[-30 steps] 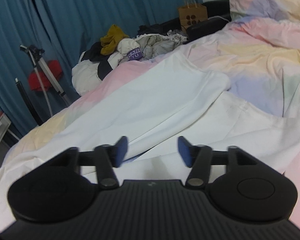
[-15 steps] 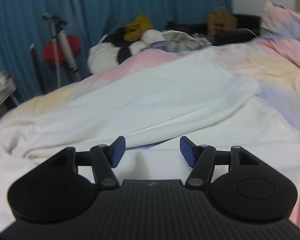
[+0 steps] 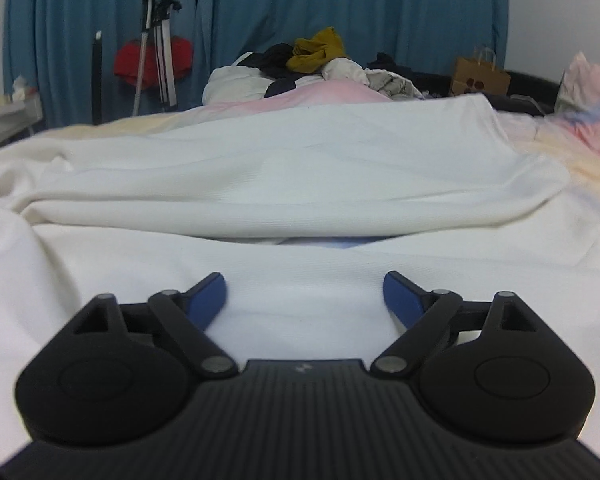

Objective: Fold clothes

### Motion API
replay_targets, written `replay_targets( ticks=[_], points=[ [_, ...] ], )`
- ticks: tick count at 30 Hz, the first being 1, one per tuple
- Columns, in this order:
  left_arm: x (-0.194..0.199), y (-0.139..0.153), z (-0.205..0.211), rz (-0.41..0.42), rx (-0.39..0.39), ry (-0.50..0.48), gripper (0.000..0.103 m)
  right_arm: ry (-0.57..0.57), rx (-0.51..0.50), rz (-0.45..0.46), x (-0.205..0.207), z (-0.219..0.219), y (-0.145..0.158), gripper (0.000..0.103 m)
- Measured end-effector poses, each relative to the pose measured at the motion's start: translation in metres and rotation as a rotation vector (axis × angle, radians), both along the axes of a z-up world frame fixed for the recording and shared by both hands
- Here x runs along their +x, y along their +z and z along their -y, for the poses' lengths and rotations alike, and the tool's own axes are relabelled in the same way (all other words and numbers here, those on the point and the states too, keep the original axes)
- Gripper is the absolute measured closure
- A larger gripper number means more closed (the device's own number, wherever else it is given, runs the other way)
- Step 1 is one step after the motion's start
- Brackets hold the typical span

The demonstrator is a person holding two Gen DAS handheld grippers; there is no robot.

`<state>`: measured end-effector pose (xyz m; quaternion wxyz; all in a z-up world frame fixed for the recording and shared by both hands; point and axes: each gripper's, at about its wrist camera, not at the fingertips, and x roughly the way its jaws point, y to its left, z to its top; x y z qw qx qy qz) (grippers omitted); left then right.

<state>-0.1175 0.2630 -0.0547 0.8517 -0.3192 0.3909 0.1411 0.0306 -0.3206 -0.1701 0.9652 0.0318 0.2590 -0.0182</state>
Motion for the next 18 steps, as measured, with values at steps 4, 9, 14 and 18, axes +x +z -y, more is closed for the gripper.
replay_targets(
  ticks=[4, 9, 14, 18],
  points=[
    [0.002, 0.001, 0.002, 0.004, 0.011, 0.005, 0.004, -0.006, -0.002, 0.004, -0.002, 0.002, 0.000, 0.015],
    [0.005, 0.002, 0.004, -0.006, 0.025, 0.005, 0.004, -0.003, 0.074, 0.012, -0.001, 0.011, -0.004, 0.015],
    [0.006, 0.003, 0.006, -0.007, 0.038, -0.007, 0.004, 0.001, 0.138, 0.018, -0.002, 0.018, -0.004, 0.015],
    [0.007, 0.002, 0.008, -0.010, 0.047, -0.013, 0.004, 0.001, 0.135, 0.019, -0.002, 0.017, -0.005, 0.015]
  ],
)
